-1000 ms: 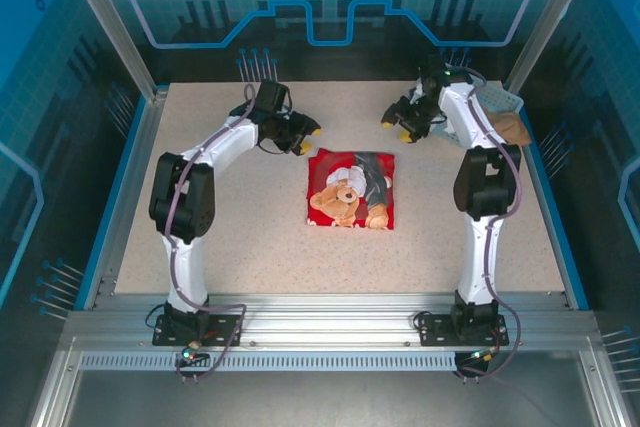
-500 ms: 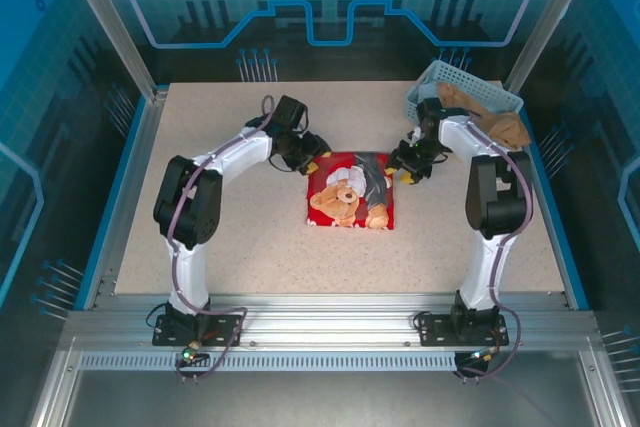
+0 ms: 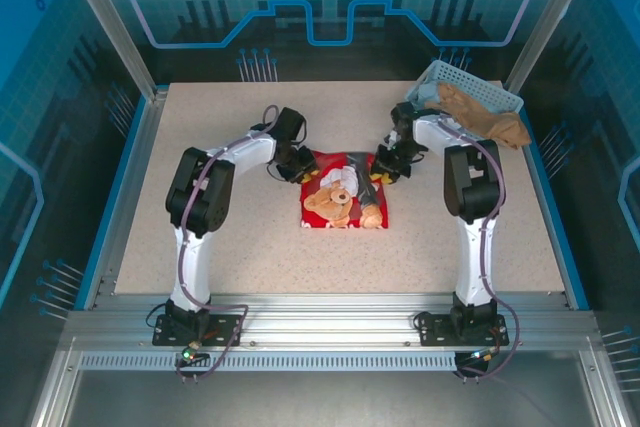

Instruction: Fold and stack the t-shirts

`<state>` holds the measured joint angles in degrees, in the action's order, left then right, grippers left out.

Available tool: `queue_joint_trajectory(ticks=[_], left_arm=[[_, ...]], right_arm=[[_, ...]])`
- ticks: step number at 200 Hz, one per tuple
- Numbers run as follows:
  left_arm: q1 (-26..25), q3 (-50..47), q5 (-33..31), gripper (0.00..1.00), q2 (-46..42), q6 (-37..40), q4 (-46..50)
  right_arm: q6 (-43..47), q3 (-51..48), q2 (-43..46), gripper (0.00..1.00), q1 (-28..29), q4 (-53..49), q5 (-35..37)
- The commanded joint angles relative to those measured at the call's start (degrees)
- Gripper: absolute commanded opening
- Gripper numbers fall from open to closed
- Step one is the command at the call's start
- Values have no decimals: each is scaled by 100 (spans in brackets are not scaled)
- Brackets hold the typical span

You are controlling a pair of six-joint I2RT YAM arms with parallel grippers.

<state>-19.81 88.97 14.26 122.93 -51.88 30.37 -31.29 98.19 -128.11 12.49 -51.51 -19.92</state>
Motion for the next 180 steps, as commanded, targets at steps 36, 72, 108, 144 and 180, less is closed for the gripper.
queue_joint_trajectory(ticks=[36,72,108,144,180], left_arm=[[1011,-361,-701,16,-182,429,609],[1134,-391,-995,25,-966,461,881],[572,-923,-1132,48,-2063,-265,753],[-630,-1770,-769,48,-2405,-2232,-564],[-1163,-2098,-1510,46,-2063,-3862,-1719]], right_arm=[[-275,901,-487,38,529,-157,-433],[-283,700,146,49,409,-84,-351],[-358,-556,1462,50,141,312,-454],[-517,-1942,2594,47,78,869,-772],[-608,-2601,3142,47,80,1020,-966]])
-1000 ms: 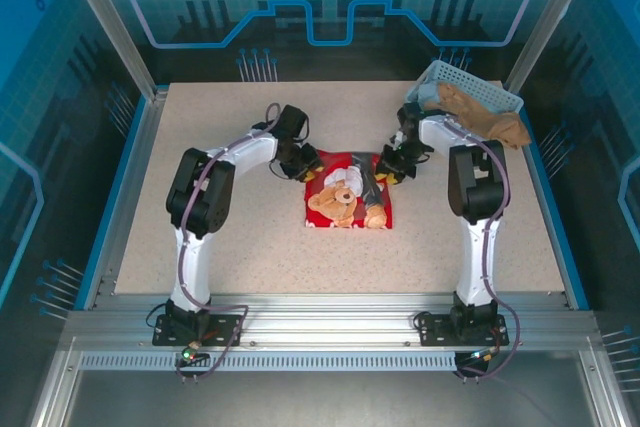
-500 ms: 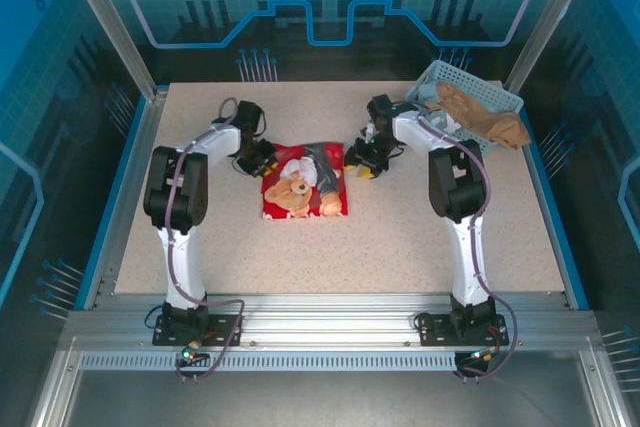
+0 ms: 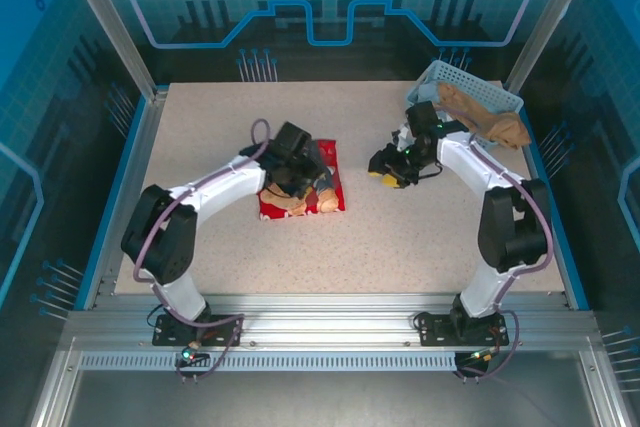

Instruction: Fold and stack the t-shirts

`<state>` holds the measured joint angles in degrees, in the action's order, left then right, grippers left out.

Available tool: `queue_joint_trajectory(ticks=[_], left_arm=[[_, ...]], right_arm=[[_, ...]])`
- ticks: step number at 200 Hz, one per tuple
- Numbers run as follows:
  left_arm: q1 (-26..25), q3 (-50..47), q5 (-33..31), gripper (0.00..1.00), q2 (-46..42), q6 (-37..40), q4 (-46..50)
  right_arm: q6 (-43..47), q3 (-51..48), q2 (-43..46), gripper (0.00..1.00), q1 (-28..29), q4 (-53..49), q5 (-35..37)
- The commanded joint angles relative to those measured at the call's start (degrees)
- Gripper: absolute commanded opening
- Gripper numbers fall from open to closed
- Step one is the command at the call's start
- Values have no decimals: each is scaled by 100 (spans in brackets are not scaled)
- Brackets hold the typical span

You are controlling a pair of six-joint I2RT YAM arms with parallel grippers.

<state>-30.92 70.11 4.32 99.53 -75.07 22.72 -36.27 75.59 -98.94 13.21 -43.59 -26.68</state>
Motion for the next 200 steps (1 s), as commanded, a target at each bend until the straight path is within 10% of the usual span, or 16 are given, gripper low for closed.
queue_joint_trajectory(ticks=[1,60,118,200], left_arm=[[-54,-214,-526,46,296,-1575,-980],[392,-8,-854,44,1043,-1794,-413],[2120,343,-330,40,1464,143,-205],[3871,3606,725,35,3712,1826,710]], right_arm=[[-109,-351,238,47,16,229,-293],[-20,-689,721,46,-96,67,-373],[-91,-965,1141,46,-261,-48,-365],[-393,-1014,1290,46,-262,-96,-198]])
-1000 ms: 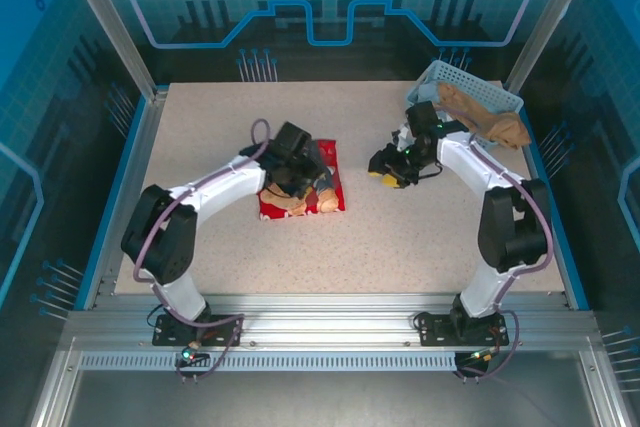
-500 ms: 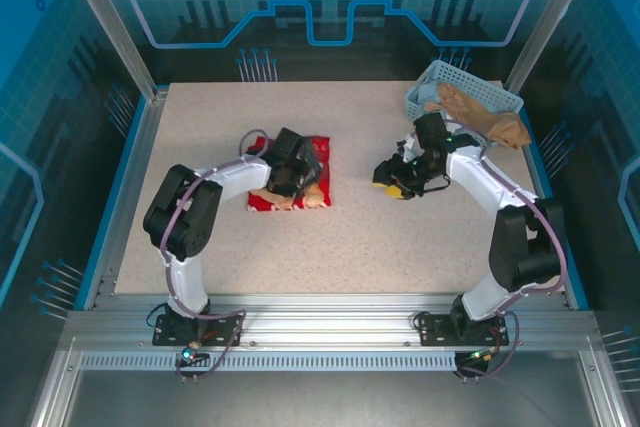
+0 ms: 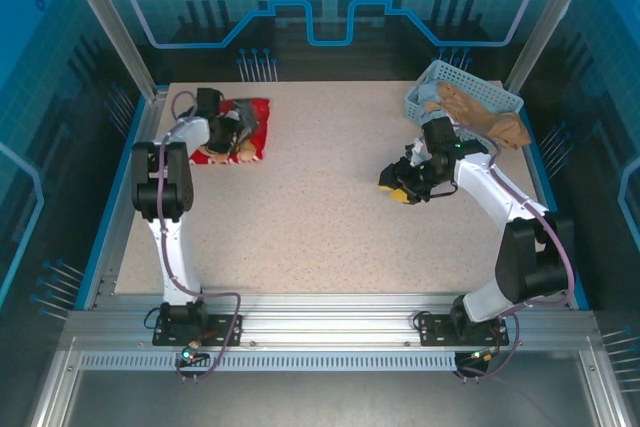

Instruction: Fold and stack the t-shirts

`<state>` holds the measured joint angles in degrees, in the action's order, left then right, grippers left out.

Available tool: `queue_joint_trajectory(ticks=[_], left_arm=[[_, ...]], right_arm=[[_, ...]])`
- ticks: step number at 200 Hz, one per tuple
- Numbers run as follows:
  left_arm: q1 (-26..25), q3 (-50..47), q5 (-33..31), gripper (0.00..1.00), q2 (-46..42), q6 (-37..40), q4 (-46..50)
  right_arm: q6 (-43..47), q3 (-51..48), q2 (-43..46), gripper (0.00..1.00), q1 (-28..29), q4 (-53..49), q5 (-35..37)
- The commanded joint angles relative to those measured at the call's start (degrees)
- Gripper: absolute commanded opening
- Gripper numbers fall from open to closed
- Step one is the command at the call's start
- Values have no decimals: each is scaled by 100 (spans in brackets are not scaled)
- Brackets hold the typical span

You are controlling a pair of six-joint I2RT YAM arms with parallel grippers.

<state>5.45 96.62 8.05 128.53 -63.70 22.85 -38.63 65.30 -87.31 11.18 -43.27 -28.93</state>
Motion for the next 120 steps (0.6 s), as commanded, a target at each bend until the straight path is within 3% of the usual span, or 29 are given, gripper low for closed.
queue_joint_trajectory(ticks=[1,61,81,120], left_arm=[[244,1012,353,35,843,700,740],[527,2970,914,41,1868,689,1010],[473,2615,949,49,1285,597,704],[184,1214,798,69,-768,777,303]], right_arm=[[-160,17,127,47,-57,-133,32],[-176,298,27,46,79,-98,131],[-140,330,250,47,137,219,223],[-403,124,1256,53,105,1492,606]])
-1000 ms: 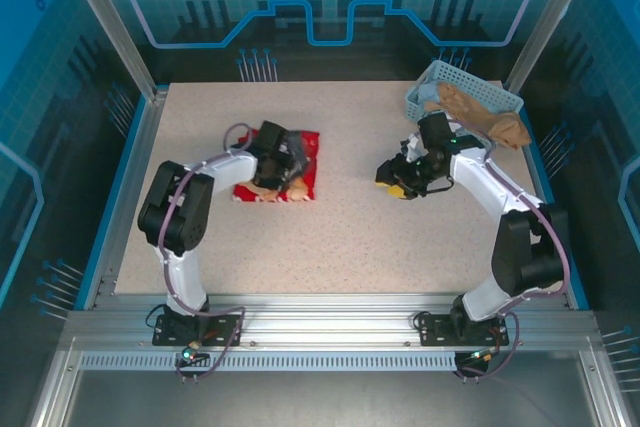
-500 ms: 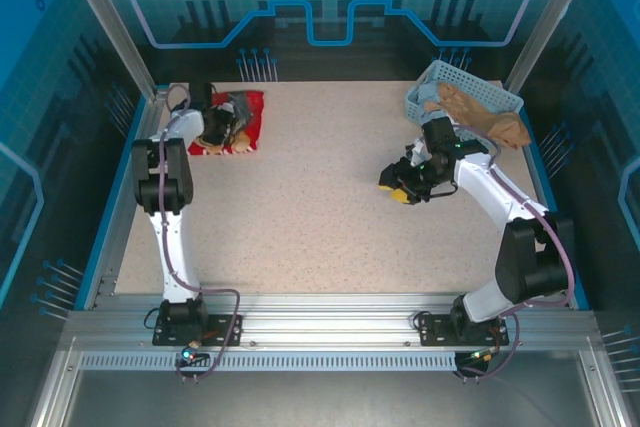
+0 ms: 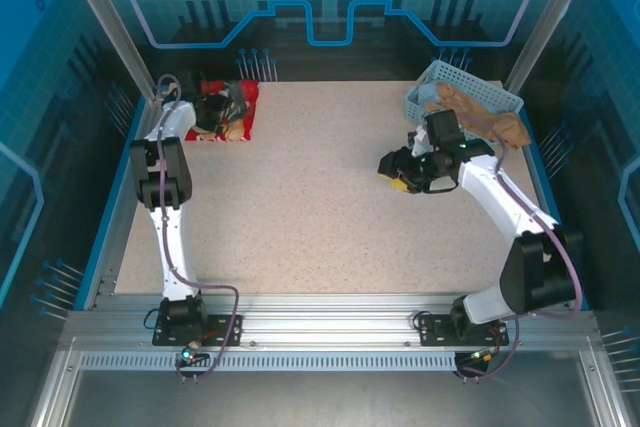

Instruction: Fold and stack the t-shirts

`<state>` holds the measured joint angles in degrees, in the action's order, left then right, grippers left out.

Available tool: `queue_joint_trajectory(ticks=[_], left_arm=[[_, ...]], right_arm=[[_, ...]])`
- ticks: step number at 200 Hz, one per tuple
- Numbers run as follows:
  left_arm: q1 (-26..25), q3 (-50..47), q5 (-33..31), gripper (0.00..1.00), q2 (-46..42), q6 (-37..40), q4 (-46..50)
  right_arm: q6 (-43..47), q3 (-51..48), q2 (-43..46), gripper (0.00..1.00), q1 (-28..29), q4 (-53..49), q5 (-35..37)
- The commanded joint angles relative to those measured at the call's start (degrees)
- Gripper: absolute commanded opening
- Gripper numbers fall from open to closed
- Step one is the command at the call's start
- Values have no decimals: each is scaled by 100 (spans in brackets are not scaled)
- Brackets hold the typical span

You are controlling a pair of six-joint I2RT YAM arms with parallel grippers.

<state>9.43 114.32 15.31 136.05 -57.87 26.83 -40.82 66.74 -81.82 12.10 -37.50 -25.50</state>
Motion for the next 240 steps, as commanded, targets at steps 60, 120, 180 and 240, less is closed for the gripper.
queue_joint_trajectory(ticks=[60,120,180,240], left_arm=[[-717,-3168,-1167,99,-5061,809,460],[-1563,-4998,-3814,99,-7269,786,1635],[-1776,-8504,-4266,99,-8529,4842,-2729],[-1448,-9113,-3705,99,-6175,5201,-5752]], right_arm=[[-231,394,1524,100,-383,693,614],[399,835,2276,100,-415,-983,2574],[2218,-2704,3114,100,138,2448,5627],[3169,-3969,1510,100,-137,4978,5452]])
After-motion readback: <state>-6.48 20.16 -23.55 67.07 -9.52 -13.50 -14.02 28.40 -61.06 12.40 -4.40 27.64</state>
